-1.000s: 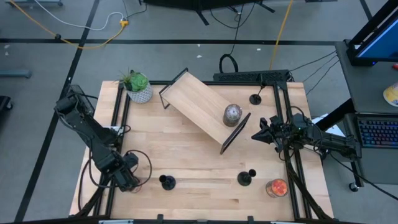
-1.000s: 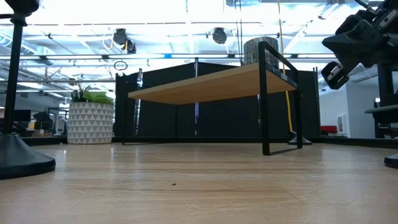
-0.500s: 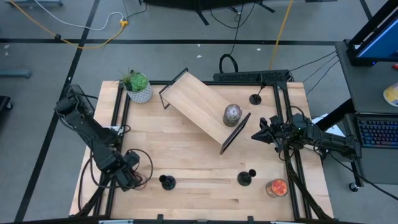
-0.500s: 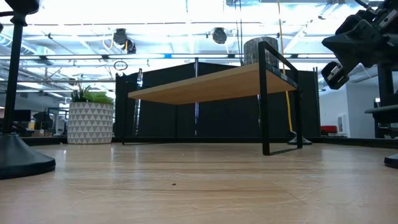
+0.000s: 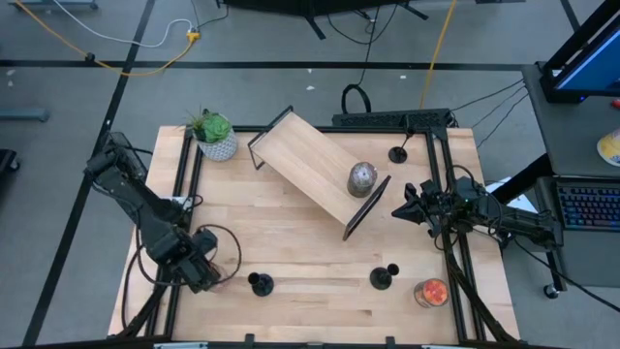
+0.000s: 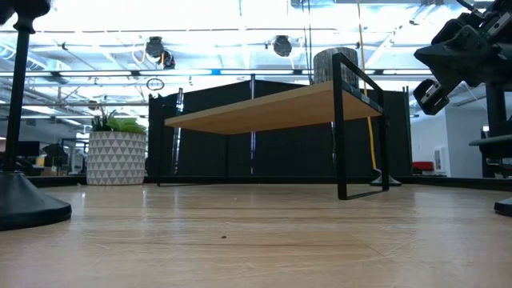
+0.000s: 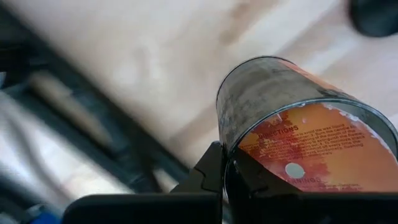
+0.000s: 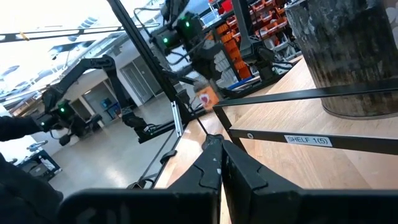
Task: Pick & Place candle stick holders
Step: Put the left orange scented candle on the shelf
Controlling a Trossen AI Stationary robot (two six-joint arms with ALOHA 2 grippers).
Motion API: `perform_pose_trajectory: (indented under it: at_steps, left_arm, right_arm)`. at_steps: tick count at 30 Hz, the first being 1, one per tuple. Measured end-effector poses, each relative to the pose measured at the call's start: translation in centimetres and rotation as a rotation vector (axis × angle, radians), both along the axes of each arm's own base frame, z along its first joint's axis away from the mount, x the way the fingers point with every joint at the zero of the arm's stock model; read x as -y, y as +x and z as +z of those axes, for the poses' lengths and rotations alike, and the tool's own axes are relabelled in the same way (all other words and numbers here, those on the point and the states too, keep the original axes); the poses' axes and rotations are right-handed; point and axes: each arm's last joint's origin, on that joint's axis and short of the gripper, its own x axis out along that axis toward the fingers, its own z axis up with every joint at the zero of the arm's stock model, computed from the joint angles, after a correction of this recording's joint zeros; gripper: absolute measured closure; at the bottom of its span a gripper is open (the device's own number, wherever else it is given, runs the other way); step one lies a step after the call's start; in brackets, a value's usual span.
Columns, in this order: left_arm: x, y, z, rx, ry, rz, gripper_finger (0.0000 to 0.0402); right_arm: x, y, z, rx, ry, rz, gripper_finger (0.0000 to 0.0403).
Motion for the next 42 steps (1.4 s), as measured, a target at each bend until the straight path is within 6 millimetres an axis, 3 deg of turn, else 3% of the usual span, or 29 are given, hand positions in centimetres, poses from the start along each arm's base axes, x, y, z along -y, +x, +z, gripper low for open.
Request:
perform_pose_trajectory:
  at_steps: [11,25,32,42]
  left_arm:
    - [-3.8,0.3,7.2,0.129,0.053,0.041,0.0401]
    - [-9.5,4.6,10.7,0.298,0.109,0.083,0.0401]
    - [-12.0,8.5,11.7,0.371,0.103,0.029,0.0401]
    - [-14.6,15.8,11.9,0.367,0.102,-0.147,0.0401]
  right_arm:
    - [0.0,0.0,0.2,0.023,-0.006,0.001,0.0403]
    - [0.0,0.0,0.5,0.058,-0.015,0.001,0.0403]
    - [0.0,0.0,0.7,0.08,-0.02,0.0,0.0403]
    - [0.0,0.0,1.0,0.106,-0.027,0.001,0.0403]
